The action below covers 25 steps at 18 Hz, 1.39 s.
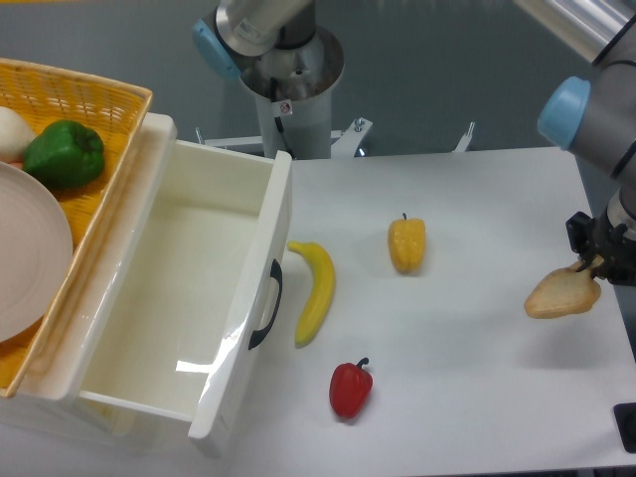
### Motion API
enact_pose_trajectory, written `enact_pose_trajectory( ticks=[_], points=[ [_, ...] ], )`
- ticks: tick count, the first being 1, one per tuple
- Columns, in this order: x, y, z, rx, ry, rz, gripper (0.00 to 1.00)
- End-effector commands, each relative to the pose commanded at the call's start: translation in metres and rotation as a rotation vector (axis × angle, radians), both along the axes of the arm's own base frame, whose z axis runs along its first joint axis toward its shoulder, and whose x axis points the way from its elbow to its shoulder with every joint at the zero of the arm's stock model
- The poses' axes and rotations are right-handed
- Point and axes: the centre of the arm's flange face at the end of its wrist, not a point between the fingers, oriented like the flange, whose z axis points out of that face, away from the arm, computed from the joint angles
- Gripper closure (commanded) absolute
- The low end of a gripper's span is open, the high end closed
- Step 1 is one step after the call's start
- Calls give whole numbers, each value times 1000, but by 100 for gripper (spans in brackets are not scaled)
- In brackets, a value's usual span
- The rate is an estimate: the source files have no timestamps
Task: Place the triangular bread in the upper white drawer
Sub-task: 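Carry the held triangular bread slice toward the open white drawer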
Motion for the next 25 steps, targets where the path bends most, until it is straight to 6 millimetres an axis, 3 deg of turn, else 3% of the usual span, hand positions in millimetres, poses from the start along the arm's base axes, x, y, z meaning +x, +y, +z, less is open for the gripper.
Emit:
enact_pose_trajectory(
  ticks=[9,12,18,23,25],
  points=[
    [8,10,-1,-9,-4,-15,100],
    [20,20,11,-12,-4,-32,100],
    [57,29,32,-21,-59,-43,100],
    [100,26,49,28,-90,-46,100],
    [126,38,62,33,-101,-46,100]
  ],
)
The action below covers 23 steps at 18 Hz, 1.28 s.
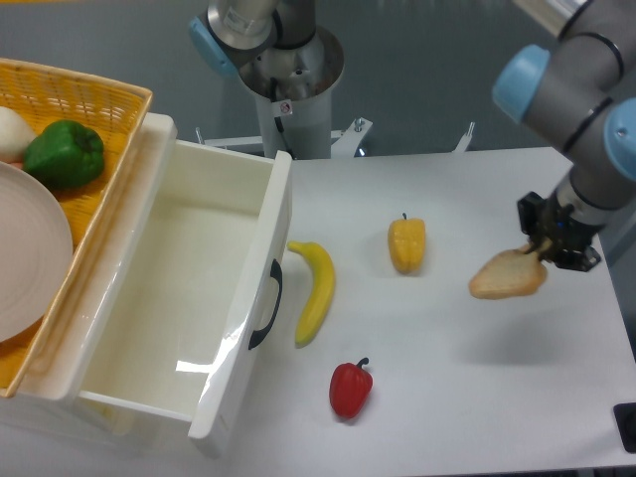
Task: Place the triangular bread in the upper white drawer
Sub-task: 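Carry the held triangular bread slice toward the open white drawer, then move the bread over the banana and above the drawer interior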
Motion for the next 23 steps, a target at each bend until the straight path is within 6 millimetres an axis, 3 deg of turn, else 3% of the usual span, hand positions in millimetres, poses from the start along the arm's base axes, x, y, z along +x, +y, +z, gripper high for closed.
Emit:
enact_pose_trajectory(
  ticks=[3,6,12,19,23],
  points=[
    [34,26,25,41,-12,40,100],
    [57,39,46,101,-35,66,100],
    [86,44,86,224,-77,125,100],
    [117,65,114,341,-132,194,100],
    [151,95,119,340,-168,230,100]
  ],
)
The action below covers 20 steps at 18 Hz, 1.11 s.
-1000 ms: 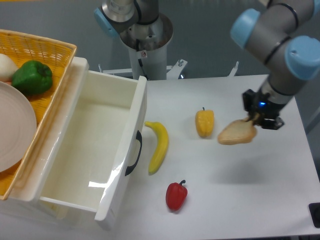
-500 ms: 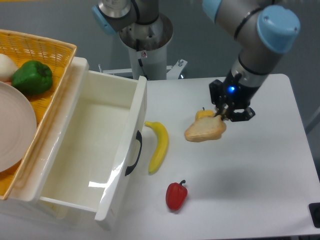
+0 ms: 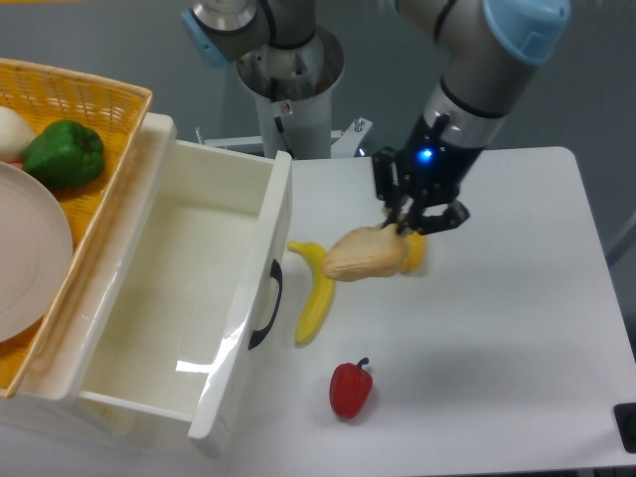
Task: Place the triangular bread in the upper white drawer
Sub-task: 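Move the bread over the banana and above the drawer interior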
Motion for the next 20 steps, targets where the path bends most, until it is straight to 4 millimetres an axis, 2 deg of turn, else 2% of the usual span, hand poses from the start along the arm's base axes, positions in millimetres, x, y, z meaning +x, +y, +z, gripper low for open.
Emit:
enact_pose_trajectory(
  ticks=[2,5,8,13,20],
  points=[
    [10,2,13,38,-13,13,100],
    [23,8,21,67,-36,28,100],
    [41,24,19,61,-50,42,100],
    [75,48,3,47,-59,19,100],
    [105,66,-13,21,-91,22,100]
  ],
)
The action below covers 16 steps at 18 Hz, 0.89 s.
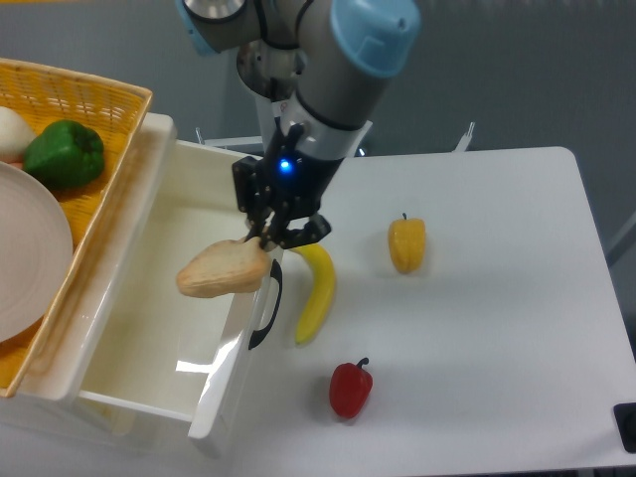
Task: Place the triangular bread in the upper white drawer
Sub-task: 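Move the bread over the banana and above the drawer interior, then lower the bread into the drawer and open the gripper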
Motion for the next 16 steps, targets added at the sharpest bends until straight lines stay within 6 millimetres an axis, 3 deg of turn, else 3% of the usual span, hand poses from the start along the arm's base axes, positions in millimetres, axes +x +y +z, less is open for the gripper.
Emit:
enact_pose_trajectory(
  ticks=[5,8,11,14,16],
  points=[
    [12,1,-11,-4,13,-12,100],
    [16,5,-17,-1,25,-18,94],
    [16,6,-20,-6,23,-18,82],
    [21,8,-26,-16,22,-28,62],
    [22,9,-26,-16,20,-30,56]
  ],
)
